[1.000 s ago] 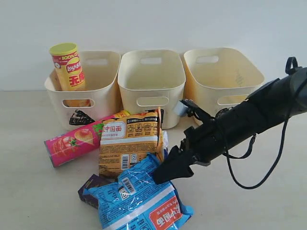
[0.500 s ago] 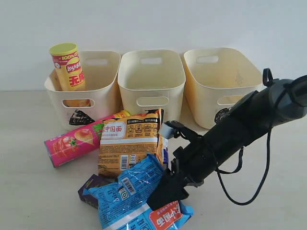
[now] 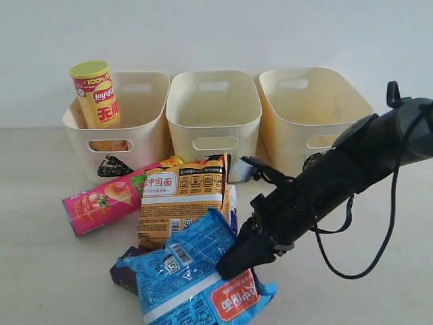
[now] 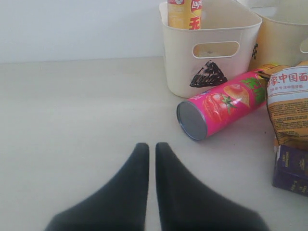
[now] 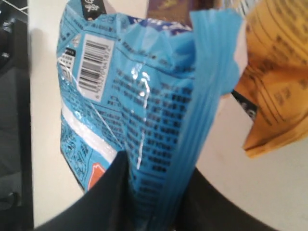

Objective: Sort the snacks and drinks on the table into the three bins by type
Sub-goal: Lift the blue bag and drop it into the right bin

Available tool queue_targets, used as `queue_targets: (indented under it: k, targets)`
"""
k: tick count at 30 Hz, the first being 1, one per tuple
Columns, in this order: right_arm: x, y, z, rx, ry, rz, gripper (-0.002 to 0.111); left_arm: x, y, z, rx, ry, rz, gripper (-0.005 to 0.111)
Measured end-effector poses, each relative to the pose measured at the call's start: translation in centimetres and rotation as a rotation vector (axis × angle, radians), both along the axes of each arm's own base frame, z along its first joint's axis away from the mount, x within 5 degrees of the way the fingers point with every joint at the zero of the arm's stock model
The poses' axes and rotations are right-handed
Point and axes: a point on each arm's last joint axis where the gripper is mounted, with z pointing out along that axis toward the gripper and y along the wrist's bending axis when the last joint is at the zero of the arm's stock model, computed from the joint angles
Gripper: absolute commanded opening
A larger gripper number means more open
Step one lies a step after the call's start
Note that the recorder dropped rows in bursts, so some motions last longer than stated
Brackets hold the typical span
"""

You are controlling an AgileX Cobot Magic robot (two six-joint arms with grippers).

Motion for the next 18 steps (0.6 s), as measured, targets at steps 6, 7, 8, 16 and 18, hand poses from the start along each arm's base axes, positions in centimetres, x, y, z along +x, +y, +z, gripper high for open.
queue_targets:
  k: [6,7,8,16,18]
  targets:
    - [-0.3,-0.8,3.9,0.054,-0.065,0.004,0.000,0.0,0.0,0.0,0.000,0.000,0.000,0.004]
    - [-0.3,-1.0,4.5,0.060,-0.081,-0.002,0.000,0.0,0.0,0.0,0.000,0.000,0.000,0.004]
    - [-0.3,-1.3,5.1,0.066,-0.095,-0.010,0.000,0.0,0.0,0.0,0.000,0.000,0.000,0.004]
    - [2.4,-6.7,10.2,0.117,-0.215,-0.386,0.000,0.0,0.0,0.0,0.000,0.000,0.000,0.004]
    - [3.4,-8.6,11.3,0.127,-0.243,-0.549,0.000,0.0,0.0,0.0,0.000,0.000,0.000,0.004]
